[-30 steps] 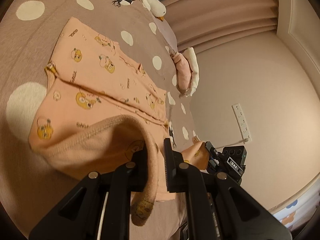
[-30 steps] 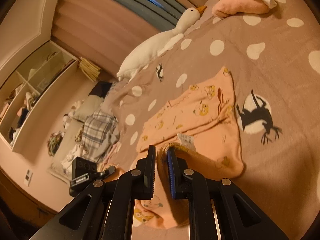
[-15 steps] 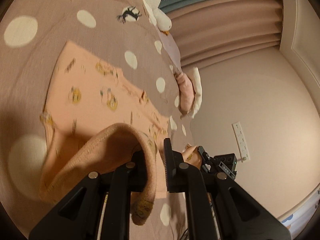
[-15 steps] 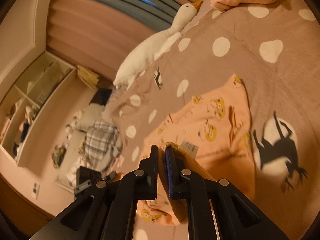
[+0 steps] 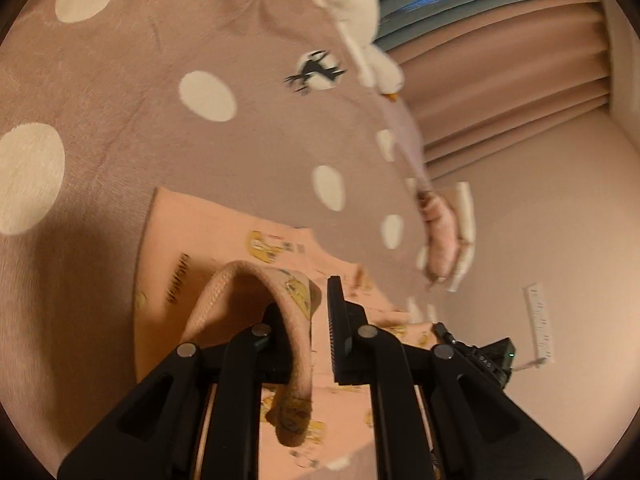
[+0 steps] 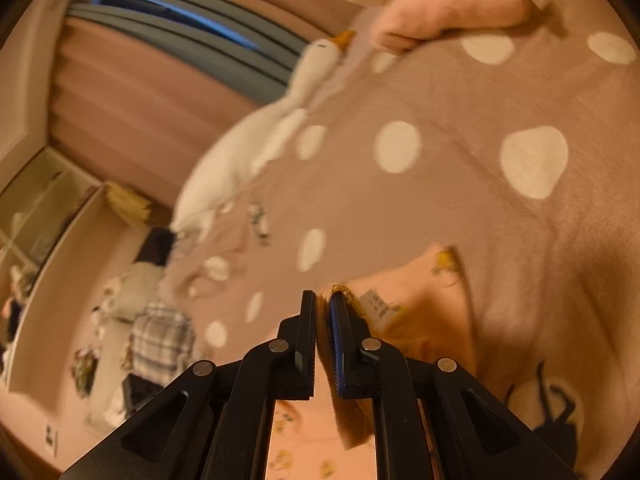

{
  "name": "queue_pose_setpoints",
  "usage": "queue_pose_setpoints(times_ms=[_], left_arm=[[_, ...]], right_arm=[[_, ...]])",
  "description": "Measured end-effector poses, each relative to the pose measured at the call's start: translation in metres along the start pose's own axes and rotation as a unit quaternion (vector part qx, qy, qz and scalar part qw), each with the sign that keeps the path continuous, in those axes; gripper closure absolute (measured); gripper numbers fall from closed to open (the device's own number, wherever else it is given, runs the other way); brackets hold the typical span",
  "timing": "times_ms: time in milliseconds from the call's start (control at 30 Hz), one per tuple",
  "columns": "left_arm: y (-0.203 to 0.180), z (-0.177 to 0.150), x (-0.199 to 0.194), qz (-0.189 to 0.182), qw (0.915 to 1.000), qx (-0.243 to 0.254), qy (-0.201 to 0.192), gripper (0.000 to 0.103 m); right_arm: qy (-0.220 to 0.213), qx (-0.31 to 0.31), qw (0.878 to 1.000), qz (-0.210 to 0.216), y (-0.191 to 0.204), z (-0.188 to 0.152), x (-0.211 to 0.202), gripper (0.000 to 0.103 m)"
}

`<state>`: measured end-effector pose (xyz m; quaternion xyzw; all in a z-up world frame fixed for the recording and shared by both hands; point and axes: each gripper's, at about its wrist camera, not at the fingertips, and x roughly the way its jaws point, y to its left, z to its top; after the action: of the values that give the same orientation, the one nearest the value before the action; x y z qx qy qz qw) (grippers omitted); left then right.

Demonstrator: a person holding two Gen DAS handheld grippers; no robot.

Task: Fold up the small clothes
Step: 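Lay the hem down over the collar with both tools and open them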

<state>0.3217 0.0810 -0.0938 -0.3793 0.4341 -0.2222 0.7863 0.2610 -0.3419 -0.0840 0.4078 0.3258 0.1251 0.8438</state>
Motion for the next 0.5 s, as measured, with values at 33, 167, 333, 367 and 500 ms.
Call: queue_pose_setpoints(times_ms=[33,167,333,367,500], left_arm=[[0.003,0.001,0.003,0.01,0.9999,0.0,0.002,0.094],[0.015,0.0,0.009,0.033,0.9994,-0.001,0.012,0.094],[0.019,-0.002,0.008,0.018,0.9993,-0.002,0.034,0.092],[0.018,-0.003,0.009,0.014,0.9991,-0.002,0.039,0.09],[0.01,-0.012,0.011,0.014,0.9976,0.012,0.067,0.09]], right_arm=[[0.005,0.003,1.0,-0.011,-0.006,0.001,0.005,0.092],[0.027,0.011,0.999,-0.028,-0.023,0.0,0.011,0.092],[0.065,0.022,0.998,0.012,-0.029,-0.003,0.005,0.091],[0.074,0.016,0.997,0.009,-0.028,-0.004,0.005,0.087],[0.115,0.001,0.993,-0.002,-0.024,-0.01,0.012,0.086]])
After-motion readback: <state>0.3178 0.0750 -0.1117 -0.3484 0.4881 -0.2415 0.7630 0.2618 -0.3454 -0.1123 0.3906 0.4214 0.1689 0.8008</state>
